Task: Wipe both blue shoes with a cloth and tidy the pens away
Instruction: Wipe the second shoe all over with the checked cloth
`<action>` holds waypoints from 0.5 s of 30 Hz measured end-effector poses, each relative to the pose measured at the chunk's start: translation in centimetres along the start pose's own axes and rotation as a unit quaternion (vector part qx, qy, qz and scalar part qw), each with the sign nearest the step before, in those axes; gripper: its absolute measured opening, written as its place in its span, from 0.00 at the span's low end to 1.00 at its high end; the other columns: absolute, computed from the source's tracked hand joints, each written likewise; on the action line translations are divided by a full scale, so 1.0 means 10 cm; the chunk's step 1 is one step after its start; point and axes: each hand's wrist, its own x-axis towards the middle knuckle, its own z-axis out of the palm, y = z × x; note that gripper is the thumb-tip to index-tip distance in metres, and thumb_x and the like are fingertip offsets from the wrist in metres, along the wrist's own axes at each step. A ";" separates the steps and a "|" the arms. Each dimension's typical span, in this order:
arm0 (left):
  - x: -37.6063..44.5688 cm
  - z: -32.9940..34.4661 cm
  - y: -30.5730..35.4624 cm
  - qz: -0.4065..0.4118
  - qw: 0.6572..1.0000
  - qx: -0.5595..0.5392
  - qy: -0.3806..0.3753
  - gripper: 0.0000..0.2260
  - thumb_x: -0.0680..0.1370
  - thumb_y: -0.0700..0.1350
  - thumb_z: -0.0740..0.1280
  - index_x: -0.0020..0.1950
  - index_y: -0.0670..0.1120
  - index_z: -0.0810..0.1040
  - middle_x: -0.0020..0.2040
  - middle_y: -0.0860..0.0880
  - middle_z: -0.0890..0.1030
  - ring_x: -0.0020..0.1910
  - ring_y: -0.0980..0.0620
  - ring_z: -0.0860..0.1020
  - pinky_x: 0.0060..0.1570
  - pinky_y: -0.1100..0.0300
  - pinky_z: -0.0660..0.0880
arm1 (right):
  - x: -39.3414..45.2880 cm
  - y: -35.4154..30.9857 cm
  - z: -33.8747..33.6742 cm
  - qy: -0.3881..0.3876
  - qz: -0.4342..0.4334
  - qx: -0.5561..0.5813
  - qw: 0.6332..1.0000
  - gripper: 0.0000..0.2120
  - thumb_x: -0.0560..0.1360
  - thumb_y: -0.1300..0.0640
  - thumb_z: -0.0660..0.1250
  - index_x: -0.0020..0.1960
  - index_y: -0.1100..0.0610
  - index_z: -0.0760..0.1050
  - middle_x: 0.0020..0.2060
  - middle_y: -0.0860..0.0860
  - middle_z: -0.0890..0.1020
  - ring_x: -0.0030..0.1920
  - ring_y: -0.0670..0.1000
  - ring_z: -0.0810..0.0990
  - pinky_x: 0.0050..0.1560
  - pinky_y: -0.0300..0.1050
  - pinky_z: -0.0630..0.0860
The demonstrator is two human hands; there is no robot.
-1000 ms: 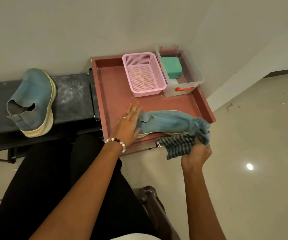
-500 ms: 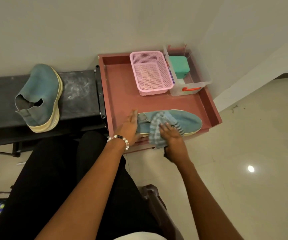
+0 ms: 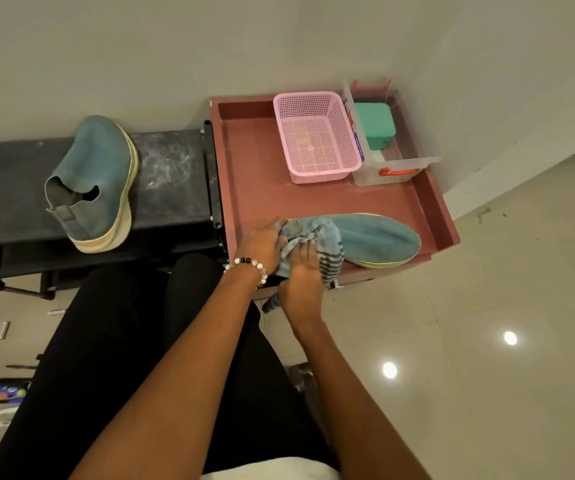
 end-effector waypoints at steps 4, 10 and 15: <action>0.02 0.01 -0.03 -0.002 1.000 0.010 0.000 0.16 0.82 0.46 0.58 0.71 0.51 0.69 0.61 0.44 0.79 0.58 0.43 0.77 0.54 0.54 0.72 | -0.04 0.65 -0.34 -0.060 -0.098 -0.091 0.989 0.41 0.51 0.69 0.81 0.63 0.67 0.74 0.61 0.64 0.76 0.63 0.64 0.74 0.64 0.60 0.68; 0.02 0.05 -0.04 -0.005 0.998 0.039 -0.040 0.19 0.82 0.45 0.57 0.73 0.50 0.62 0.65 0.40 0.74 0.60 0.40 0.76 0.53 0.50 0.73 | 0.14 0.68 -0.39 0.037 0.016 -0.102 0.994 0.24 0.62 0.74 0.69 0.58 0.70 0.76 0.55 0.66 0.79 0.59 0.66 0.76 0.63 0.60 0.71; -0.06 0.12 0.05 0.080 0.982 0.171 -0.009 0.38 0.79 0.36 0.60 0.78 0.48 0.36 0.78 0.48 0.36 0.78 0.46 0.43 0.73 0.44 0.54 | 0.03 0.09 -0.08 0.016 0.023 -0.015 1.000 0.26 0.68 0.73 0.63 0.66 0.70 0.69 0.65 0.66 0.72 0.69 0.63 0.67 0.70 0.48 0.60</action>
